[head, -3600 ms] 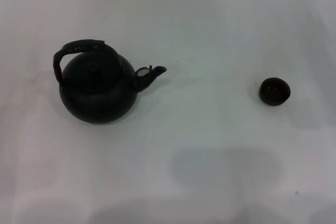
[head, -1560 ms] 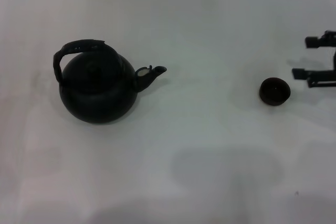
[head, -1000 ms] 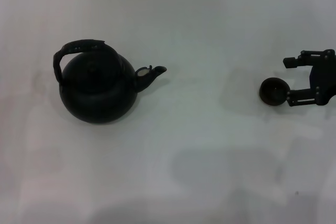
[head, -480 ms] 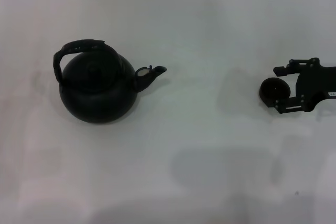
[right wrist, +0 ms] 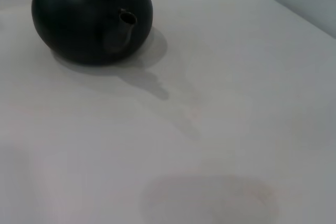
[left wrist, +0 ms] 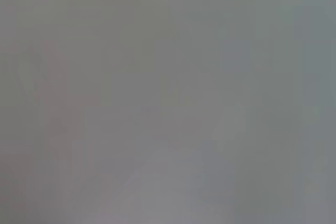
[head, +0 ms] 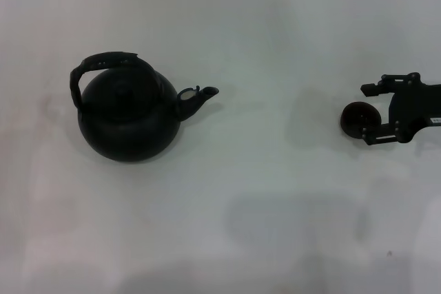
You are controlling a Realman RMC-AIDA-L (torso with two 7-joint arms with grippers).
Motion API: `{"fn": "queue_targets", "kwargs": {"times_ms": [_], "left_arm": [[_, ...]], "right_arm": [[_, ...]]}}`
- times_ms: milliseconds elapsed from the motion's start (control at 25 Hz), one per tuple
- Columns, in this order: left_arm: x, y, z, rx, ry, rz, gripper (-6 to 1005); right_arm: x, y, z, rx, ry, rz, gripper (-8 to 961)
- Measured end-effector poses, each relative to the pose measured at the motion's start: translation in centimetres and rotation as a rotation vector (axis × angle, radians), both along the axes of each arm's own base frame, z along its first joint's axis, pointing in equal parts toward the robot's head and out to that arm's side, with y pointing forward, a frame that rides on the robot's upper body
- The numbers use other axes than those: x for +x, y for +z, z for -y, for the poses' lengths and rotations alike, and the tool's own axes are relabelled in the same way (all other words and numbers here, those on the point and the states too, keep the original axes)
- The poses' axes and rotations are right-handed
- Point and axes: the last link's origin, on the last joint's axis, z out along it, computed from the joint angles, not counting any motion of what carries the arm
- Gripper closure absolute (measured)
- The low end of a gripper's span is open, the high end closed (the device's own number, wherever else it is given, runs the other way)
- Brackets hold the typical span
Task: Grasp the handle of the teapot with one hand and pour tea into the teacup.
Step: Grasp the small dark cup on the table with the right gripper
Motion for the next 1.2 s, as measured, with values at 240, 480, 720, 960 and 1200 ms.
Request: {"fn": "queue_targets", "kwargs": {"times_ms": [240,480,720,960,1200], "left_arm": [[0.0,0.1,-0.1,0.001,-0.003,-0.001,123],[0.1,0.1,-0.3,0.0,-0.007,-0.002,123],[0.1,0.1,-0.2,0.0,-0.006,-0.004,123],[0.0,0.2,-0.1,0.001,-0.003,-0.006,123],[0.0,0.2,-0.1,0.002,-0.004,-0.007,123]], "right_arm": [[0.2,-0.3,0.2,-0.005,-0.011,-0.002,107],[0.4,-0.5,0.2,-0.008,-0.015,-0.001,107],[0.7,-0.7,0.3,-0.009,-0.027,0.004,108],[0.9,-1.1,0.4,-0.015,-0.032,0.014,109],[1.1,-1.3,0.5,-0.019,-0.038,0.02,109]]}}
